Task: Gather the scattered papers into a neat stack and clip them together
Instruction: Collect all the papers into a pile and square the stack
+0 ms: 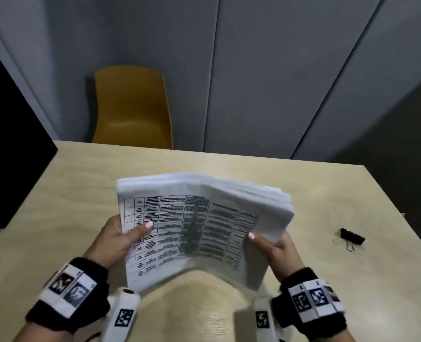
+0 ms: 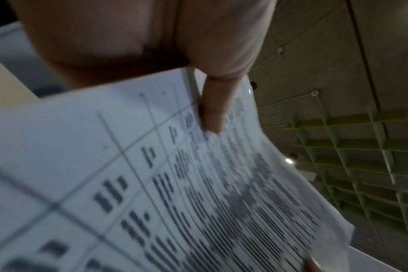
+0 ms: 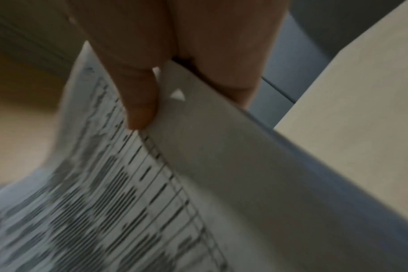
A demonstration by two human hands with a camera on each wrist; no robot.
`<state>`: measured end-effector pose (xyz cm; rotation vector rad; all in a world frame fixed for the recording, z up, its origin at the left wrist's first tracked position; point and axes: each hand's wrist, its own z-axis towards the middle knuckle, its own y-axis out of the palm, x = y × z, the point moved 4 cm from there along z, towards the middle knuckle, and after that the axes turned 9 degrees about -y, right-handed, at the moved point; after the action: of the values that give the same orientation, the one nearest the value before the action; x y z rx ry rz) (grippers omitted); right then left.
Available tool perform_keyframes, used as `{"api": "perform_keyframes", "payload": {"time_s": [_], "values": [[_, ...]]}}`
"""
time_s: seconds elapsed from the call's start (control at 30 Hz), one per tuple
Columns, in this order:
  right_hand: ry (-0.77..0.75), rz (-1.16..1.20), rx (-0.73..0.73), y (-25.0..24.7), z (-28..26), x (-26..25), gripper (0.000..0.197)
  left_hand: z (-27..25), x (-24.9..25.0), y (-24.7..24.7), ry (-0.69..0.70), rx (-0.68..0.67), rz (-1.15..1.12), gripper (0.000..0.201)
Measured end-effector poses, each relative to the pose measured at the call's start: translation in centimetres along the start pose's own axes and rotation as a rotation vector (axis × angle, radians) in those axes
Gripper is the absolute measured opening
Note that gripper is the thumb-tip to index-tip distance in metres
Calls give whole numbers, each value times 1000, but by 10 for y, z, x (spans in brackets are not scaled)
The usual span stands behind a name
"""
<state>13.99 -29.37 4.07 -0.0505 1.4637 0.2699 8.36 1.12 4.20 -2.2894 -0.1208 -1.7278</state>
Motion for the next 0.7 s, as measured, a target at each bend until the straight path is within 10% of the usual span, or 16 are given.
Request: {"api": "perform_keyframes", "payload": {"time_s": [0.13,0.7], "values": [[-58,-50,112,6,6,7,29,-1,10,14,126,82,-84,9],[-261,-224,177,-2,12,-7,42,2,16,10,277,186,-107,50]]}}
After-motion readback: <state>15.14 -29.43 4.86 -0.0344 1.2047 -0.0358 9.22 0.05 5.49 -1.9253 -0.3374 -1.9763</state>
